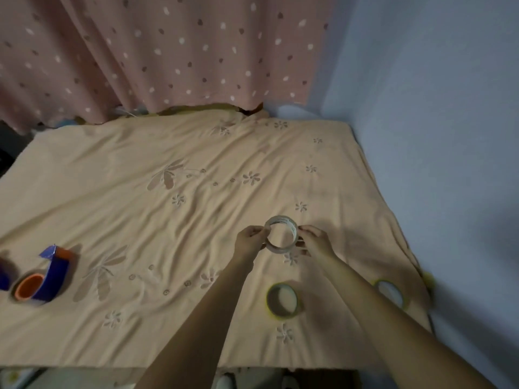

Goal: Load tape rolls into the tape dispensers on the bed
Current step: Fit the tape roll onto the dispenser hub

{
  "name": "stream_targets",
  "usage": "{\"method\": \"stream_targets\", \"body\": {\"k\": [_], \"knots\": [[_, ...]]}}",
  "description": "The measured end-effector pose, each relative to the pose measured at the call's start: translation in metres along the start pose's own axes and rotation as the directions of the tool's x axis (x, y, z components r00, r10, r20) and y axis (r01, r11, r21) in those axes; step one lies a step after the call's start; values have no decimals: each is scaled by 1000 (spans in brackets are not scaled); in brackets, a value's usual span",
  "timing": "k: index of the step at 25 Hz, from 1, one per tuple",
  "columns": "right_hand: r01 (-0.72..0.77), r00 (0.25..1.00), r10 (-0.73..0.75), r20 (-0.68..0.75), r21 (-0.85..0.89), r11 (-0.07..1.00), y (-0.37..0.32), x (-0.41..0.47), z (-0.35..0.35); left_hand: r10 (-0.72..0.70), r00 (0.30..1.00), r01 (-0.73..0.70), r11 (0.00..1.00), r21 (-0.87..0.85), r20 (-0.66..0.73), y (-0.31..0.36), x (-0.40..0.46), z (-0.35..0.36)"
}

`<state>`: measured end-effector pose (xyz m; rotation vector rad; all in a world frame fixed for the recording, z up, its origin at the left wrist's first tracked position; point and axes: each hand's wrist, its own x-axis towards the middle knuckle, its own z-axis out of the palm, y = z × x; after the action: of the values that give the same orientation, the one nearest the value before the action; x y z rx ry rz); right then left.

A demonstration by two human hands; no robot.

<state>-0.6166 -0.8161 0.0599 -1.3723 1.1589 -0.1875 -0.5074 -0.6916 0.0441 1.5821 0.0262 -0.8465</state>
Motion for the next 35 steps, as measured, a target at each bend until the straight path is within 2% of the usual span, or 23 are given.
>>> {"method": "stream_targets", "body": {"k": [3, 9, 15, 19, 22, 24, 26, 28, 30, 33, 35], "knots": [[-10, 1000, 11, 19, -63, 998, 18, 19, 3, -33, 998, 34, 999, 27, -51, -22, 14, 6], [-27, 1000, 29, 8, -182, 983, 45, 41, 8, -91, 994, 95, 993, 71, -54, -54, 41, 15], [-113, 990, 118, 78, -67, 991, 70, 49, 20, -121, 990, 125, 990, 66, -70, -75, 47, 8], [-127, 979, 141, 147, -101, 987, 83, 53, 23, -182, 983, 181, 983, 23, 37, -86, 37, 11], [-113, 975, 125, 184, -76, 991, 110, 70, 19, -168, 985, 163, 982, 99, 46, -96, 29, 8], [-100, 986, 117, 121, -139, 985, 96, 44, 12, -141, 987, 156, 963, 218, -83, -99, 19, 5], [-119, 986, 149, 79, -297, 947, 92, 19, 4, -95, 979, 163, 900, 405, -182, -105, 4, 1], [-140, 975, 201, 94, -441, 887, 106, 4, -3, -155, 976, 211, 831, 515, -150, -115, -11, 1], [-111, 969, 202, 140, -481, 869, 121, -9, -3, -209, 973, 223, 771, 597, -94, -127, -21, 2], [-73, 966, 182, 185, -480, 874, 135, -16, 2, -161, 985, 161, 708, 687, -66, -137, -27, 2], [-34, 973, 130, 189, -445, 895, 133, -20, 4, -122, 990, 140, 725, 674, -76, -133, -31, 0]]}}
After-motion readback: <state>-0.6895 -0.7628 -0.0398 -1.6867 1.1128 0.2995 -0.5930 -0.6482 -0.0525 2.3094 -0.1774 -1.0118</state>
